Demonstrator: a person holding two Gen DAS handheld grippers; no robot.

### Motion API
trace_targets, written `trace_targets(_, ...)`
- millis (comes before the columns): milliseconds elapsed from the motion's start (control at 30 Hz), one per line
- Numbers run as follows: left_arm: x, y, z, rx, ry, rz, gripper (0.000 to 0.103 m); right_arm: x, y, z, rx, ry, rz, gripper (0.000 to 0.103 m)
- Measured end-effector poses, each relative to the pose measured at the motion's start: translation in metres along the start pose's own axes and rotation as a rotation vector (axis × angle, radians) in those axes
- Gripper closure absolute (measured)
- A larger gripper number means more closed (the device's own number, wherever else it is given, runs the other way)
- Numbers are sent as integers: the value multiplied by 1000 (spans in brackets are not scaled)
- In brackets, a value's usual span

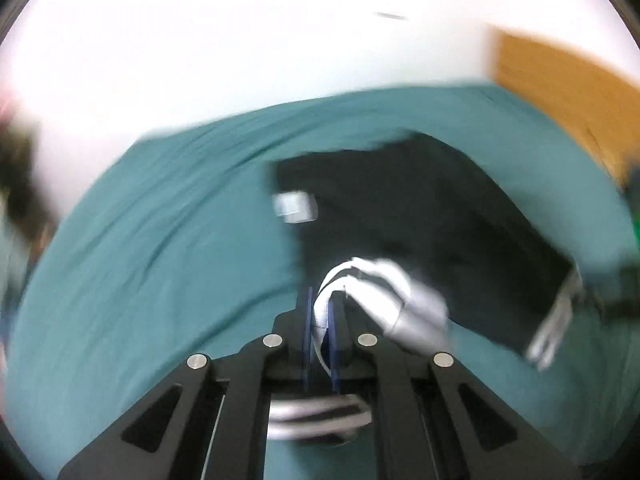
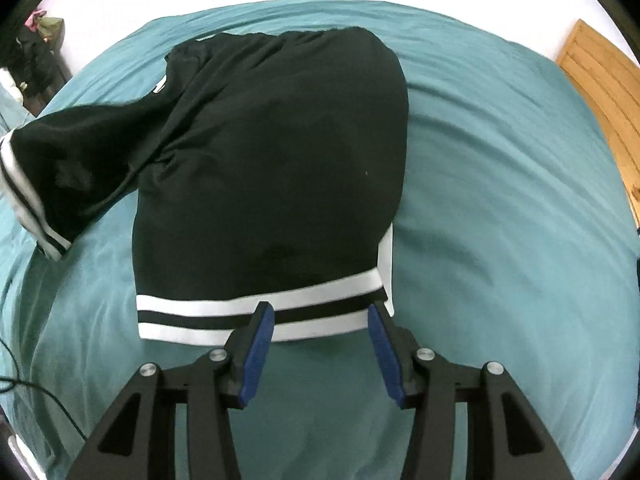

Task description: Fold clothes

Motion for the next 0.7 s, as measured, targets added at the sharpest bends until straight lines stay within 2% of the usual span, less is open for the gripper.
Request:
trace_targets(67, -1, 58, 18, -86, 52, -185, 96, 3, 2, 1, -3, 9, -6, 57)
trace_targets(133, 50, 94, 7, -152, 140, -304, 96, -4, 9, 8, -37, 5, -12, 56)
trace_targets(167, 70, 102, 11, -199, 189, -314, 96, 6, 6, 2, -72, 3, -21, 51)
trace_targets(233, 111, 113, 11, -275, 277, -296, 95, 7, 27, 5, -147, -1, -69, 48)
trace_targets(267, 129, 113, 13, -323, 306, -222, 94, 12, 40, -3, -184, -5, -109, 45)
trace_targets(300, 129, 103, 17, -339, 312, -125, 89, 11, 63, -5, -213, -26, -173, 44)
trace_targets(367, 135, 81, 15, -372, 302, 75, 71, 9, 111, -11, -249, -82, -317, 41)
trace_targets(400, 137, 73, 14, -397, 280, 168, 49, 10, 136, -16, -256, -117, -394, 41)
trace_targets(433, 137, 63, 16, -410, 250, 275, 35, 9, 159, -18, -235, -160, -458, 40)
trace_targets(500, 127, 48, 33, -412, 199, 443, 28, 9, 201, -18, -180, -249, -562, 36)
trace_targets(567, 129, 35, 38, -393, 158, 599, 28, 14, 239, -15, -122, -337, -641, 34)
trace_targets(633, 135, 21, 48, -362, 123, 758, 27, 24, 255, -15, -47, -373, -679, 33)
trace_targets(700, 133, 11, 65, -325, 75, 894, 27, 18, 266, -6, 3, -383, -650, 33)
Point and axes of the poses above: each gripper's, at about its wrist camera, not at the fingertips, and z roughly the way its jaws point, y to its left, x to its underside, the point moved 5 cm from there along z, roughly the way its jaws point, and after that the axes turned 10 degrees about y, right-handed, at the moved point
